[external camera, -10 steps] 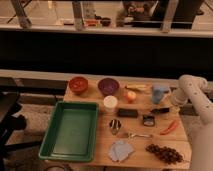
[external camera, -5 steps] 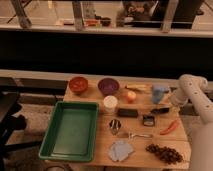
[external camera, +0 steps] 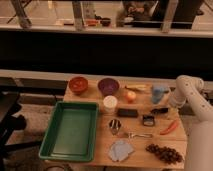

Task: Wipe purple bowl with brush

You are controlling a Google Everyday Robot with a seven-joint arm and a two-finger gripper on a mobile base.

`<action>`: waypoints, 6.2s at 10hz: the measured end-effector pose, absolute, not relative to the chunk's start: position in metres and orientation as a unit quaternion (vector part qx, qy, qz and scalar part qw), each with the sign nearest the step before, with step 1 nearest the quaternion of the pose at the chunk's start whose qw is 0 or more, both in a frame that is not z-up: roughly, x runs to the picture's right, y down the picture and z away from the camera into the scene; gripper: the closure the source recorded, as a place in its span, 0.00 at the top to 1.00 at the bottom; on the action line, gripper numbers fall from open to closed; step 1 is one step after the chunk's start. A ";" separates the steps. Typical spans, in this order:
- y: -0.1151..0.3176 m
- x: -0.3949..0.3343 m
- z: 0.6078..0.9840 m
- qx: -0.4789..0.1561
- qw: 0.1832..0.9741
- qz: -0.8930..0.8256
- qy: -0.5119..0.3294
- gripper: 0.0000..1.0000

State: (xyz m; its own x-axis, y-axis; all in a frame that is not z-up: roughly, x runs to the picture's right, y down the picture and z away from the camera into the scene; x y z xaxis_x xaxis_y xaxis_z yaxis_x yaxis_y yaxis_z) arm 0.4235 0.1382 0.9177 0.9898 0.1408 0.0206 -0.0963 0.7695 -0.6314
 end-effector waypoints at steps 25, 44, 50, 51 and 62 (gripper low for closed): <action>0.028 0.359 0.674 -0.086 0.977 -0.077 -0.179 0.00; 0.011 0.233 0.633 -0.084 0.929 -0.210 -0.292 0.00; -0.020 0.197 0.662 -0.077 0.923 -0.229 -0.300 0.00; -0.026 0.189 0.670 -0.076 0.922 -0.232 -0.301 0.00; -0.076 0.147 0.655 -0.027 0.915 -0.249 -0.317 0.00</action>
